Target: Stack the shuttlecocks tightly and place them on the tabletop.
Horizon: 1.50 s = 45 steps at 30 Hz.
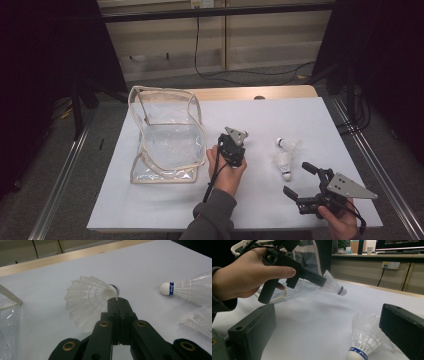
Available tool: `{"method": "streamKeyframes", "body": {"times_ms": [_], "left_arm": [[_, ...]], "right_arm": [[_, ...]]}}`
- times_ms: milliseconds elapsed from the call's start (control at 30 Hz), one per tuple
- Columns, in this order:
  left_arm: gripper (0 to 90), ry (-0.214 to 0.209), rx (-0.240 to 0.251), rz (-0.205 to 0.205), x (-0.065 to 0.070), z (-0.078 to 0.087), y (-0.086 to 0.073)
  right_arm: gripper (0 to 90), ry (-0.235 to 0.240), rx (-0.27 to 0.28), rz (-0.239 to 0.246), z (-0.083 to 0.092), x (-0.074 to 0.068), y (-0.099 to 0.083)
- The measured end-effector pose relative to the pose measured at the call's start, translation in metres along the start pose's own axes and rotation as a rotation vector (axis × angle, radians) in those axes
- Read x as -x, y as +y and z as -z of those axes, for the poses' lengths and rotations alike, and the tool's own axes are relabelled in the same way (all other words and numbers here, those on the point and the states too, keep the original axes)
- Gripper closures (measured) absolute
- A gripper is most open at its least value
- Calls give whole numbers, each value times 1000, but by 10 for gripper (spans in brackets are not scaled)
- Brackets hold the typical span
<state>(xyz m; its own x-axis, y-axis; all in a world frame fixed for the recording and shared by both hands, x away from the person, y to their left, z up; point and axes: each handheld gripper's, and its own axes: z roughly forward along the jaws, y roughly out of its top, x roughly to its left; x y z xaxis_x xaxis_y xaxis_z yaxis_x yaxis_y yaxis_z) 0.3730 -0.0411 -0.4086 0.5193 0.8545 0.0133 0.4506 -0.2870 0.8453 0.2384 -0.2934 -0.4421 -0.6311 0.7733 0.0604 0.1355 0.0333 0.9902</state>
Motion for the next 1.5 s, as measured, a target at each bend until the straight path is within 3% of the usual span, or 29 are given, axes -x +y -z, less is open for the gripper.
{"method": "streamKeyframes", "body": {"times_ms": [367,767,1167,1500], "left_arm": [[882,-3,4,8,-2,-6,1],[870,-9,32,-20,-6,-16,1],[884,-86,89,-49,-6,-32,1],[900,-61,76,-67,-7,-31,3]], "right_arm": [[4,3,1,-2,0,0,0],[4,2,0,-2,0,0,0],[4,6,0,-1,1,1,0],[5,6,1,-4,1,1,0]]}}
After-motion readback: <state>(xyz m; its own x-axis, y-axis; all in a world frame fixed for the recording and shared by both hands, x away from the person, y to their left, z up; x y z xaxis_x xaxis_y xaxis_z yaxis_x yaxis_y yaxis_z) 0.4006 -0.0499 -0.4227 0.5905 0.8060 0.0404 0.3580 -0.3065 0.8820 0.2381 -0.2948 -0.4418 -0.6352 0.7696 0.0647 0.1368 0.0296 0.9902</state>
